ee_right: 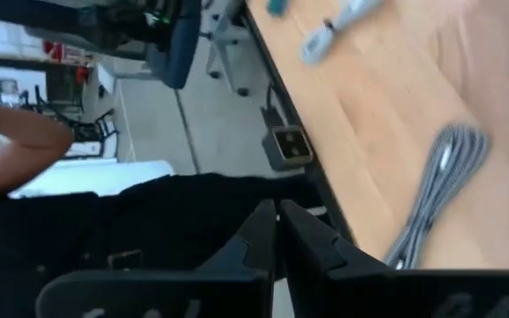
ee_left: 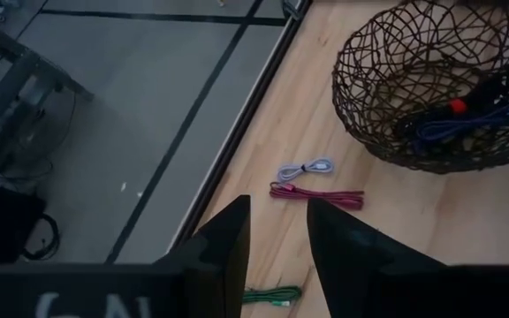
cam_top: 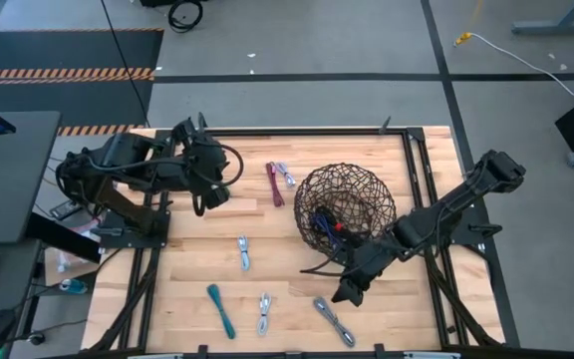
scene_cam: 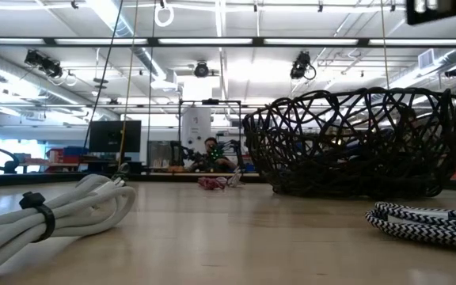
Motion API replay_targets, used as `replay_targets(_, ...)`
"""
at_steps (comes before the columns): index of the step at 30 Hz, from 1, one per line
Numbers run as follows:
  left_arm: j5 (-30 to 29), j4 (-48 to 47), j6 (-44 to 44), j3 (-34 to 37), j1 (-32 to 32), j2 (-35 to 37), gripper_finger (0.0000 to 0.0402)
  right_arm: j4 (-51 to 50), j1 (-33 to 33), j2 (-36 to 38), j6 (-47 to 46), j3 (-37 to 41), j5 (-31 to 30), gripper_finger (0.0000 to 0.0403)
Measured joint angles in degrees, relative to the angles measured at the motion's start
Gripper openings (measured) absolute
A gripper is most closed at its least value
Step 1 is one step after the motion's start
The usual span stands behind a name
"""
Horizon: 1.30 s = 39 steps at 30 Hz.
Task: Pick and place USB-C Cables
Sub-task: Put the green charger cable into the black wire basket
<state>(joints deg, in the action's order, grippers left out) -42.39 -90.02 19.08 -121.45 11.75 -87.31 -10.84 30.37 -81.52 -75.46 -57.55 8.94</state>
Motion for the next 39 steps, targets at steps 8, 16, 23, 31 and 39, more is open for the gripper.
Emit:
replay_targets(8, 0.0, 0.5, 1.3, 0.0, 0.0, 0.0, 0.0121, -1.3, 2.9, 0.0, -4.1, 2.4, 0.8, 0.0057)
replay_targets(16, 0.0, 1.9, 1.3, 0.0, -0.1, 0.0, 0.0121, -4.3, 6.3, 0.0, -10.0, 2.5, 0.7, 0.0125)
replay_targets(23, 0.0, 1.9, 1.3, 0.0, -0.1, 0.0, 0.0121, -2.7, 9.4, 0.0, -12.1, 2.5, -0.5, 0.0138)
replay_targets(31, 0.0, 2.4, 0.7, 0.0, -2.8, -0.4, 0.0121, 3.1, 1.1, 1.4, 4.0, 2.5, 0.5, 0.0135)
replay_targets(39, 9.6, 0.8, -7.2, 0.0, -9.3, -4.6, 0.0121, 1.6, -12.5, 4.2, 18.9, 2.5, 13.8, 0.0135)
